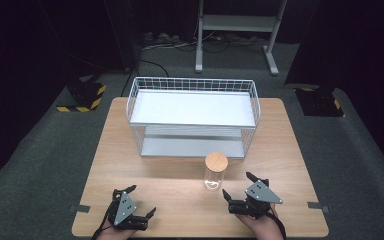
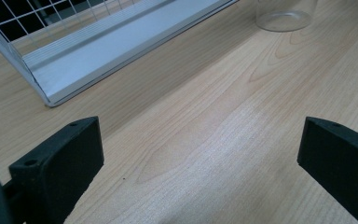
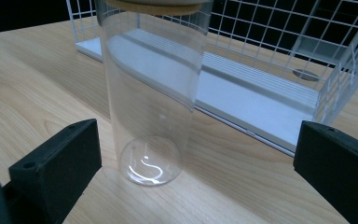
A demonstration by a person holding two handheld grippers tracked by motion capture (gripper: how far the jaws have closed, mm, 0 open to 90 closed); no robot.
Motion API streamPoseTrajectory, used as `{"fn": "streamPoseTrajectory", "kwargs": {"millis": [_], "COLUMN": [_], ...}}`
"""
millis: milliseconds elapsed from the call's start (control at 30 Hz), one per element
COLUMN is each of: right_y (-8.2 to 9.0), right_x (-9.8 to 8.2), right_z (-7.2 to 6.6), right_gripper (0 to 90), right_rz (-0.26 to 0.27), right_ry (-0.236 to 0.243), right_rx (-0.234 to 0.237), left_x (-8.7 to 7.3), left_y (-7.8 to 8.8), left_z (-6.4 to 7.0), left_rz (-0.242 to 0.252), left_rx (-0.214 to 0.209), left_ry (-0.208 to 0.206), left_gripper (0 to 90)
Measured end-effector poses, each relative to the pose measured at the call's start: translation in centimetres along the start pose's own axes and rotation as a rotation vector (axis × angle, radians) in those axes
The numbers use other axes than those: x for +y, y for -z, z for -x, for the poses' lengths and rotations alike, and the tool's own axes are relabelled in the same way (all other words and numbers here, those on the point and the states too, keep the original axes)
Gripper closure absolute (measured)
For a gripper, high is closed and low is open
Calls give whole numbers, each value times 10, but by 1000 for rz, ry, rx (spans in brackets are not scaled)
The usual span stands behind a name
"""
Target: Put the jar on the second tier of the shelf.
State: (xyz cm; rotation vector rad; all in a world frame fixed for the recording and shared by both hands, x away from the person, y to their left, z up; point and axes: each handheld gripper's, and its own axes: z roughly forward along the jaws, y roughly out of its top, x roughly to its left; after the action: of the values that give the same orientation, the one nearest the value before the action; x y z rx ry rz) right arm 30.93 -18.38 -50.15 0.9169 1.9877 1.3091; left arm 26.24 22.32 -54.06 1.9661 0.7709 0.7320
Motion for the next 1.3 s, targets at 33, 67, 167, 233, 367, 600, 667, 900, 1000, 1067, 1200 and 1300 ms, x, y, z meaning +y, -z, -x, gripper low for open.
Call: {"fn": "streamPoseTrajectory", "kwargs": {"millis": [33,67,167,233,367,600,667,900,1000,1067,1200,1300], "right_y": [-2,-2,-7,-11,-15,-28,-29,-41,-43,-45,-49,-50], "right_x": [1,1,4,6,7,7,8,9,10,10,11,11], "right_z": [-1,-1,-4,-7,-9,-15,-15,-18,-18,-19,-19,-18], "right_gripper": [2,2,2,2,2,2,2,3,3,3,20,39], "right_rz": [0,0,2,2,2,-1,2,22,31,34,47,51], "right_ry": [1,1,-1,4,4,0,-1,1,-4,-6,-20,-31], "right_rx": [3,3,13,20,21,25,27,37,41,46,49,50], "left_x": [0,0,0,0,0,0,0,0,0,0,0,0], "left_y": [0,0,0,0,0,1,1,1,1,1,1,1], "left_z": [0,0,0,0,-1,-1,-1,0,0,0,0,0], "left_rz": [0,0,0,1,4,11,10,9,9,10,12,11], "left_rx": [0,0,-3,-4,-8,-10,-10,-6,-6,-7,-8,-8], "left_ry": [1,1,1,1,1,3,2,-1,-1,0,0,0], "left_gripper": [6,6,6,6,6,6,6,6,6,6,6,6]}}
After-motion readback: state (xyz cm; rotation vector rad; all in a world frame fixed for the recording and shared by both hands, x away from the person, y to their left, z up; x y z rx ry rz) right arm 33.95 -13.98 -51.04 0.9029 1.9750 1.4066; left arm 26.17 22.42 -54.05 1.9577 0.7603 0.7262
